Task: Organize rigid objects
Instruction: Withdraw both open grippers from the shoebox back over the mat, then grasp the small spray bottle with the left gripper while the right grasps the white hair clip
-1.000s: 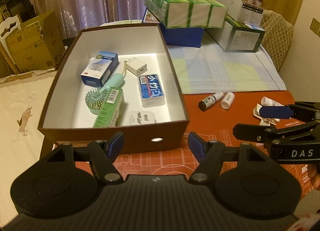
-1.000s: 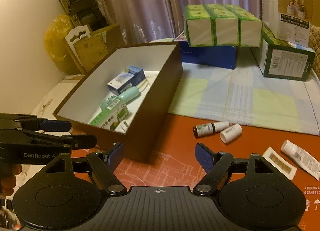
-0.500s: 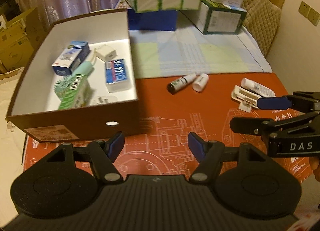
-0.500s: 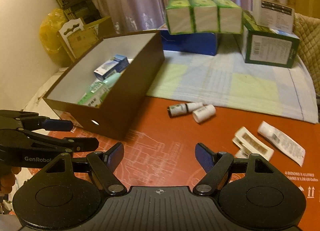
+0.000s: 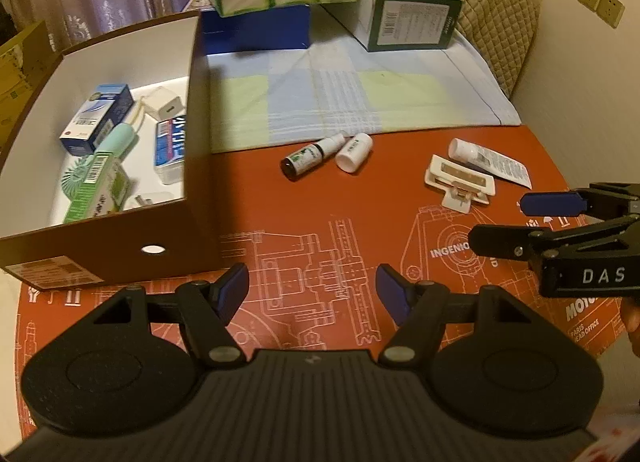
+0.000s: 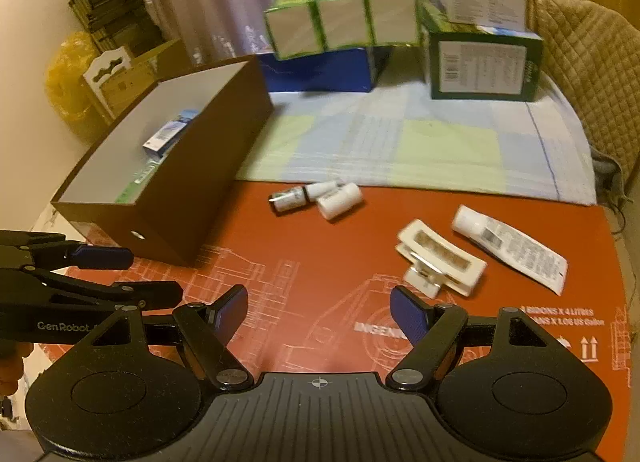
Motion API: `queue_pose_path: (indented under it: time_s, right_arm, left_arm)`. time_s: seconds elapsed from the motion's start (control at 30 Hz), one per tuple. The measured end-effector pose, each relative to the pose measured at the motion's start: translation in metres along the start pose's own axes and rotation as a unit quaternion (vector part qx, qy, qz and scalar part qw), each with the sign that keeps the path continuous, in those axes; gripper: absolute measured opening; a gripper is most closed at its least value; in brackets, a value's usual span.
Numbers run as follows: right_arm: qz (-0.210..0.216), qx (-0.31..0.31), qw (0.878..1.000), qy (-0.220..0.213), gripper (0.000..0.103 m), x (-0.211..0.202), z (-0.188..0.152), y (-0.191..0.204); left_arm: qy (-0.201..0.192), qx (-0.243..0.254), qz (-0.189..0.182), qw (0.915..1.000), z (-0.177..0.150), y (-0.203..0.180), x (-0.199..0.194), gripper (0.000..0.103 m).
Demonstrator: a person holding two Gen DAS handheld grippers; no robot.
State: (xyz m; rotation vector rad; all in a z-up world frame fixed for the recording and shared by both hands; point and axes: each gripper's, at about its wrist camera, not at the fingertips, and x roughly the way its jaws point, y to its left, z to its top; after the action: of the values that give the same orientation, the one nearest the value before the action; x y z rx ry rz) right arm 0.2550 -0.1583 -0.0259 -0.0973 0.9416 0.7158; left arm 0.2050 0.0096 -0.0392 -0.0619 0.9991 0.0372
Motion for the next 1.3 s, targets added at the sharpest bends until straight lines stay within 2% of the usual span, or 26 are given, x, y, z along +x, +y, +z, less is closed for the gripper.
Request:
queue_pose_path:
  time_s: [0.33, 0.57, 0.77, 0.9, 1.1, 1.3]
  right_arm:
    - [-0.021, 0.026, 0.999, 0.002, 0.075, 0.001, -0.01, -0.033]
    - [-0.035, 0.022, 0.999, -0.005, 0.075, 0.008, -0.014, -0.052]
    - [-0.044, 0.006, 0.999, -0.008, 0.075, 0.02, -0.009, -0.065]
    - [-0.042, 0.002, 0.999, -0.006, 0.075, 0.031, -0.002, -0.073]
    - [-0.047, -0.016, 0.999, 0.0, 0.075, 0.05, 0.009, -0.081]
    - [-0.049, -0.013, 0.999, 0.012, 0.075, 0.069, 0.02, -0.091]
  left_arm:
    - [-0.002, 0.024, -0.015, 0.9996, 0.005, -0.021, 0.018, 0.067]
    - [-0.011, 0.052, -0.029, 0.9982, 0.02, -0.03, 0.038, 0.066]
    - [-0.017, 0.099, -0.036, 0.9943, 0.044, -0.03, 0.058, 0.065]
    - [-0.015, 0.141, -0.03, 0.9894, 0.061, -0.028, 0.074, 0.059]
    - [0.012, 0.182, -0.028, 0.9827, 0.086, -0.025, 0.104, 0.054]
    - [0.058, 0.216, -0.024, 0.9745, 0.103, -0.022, 0.143, 0.047]
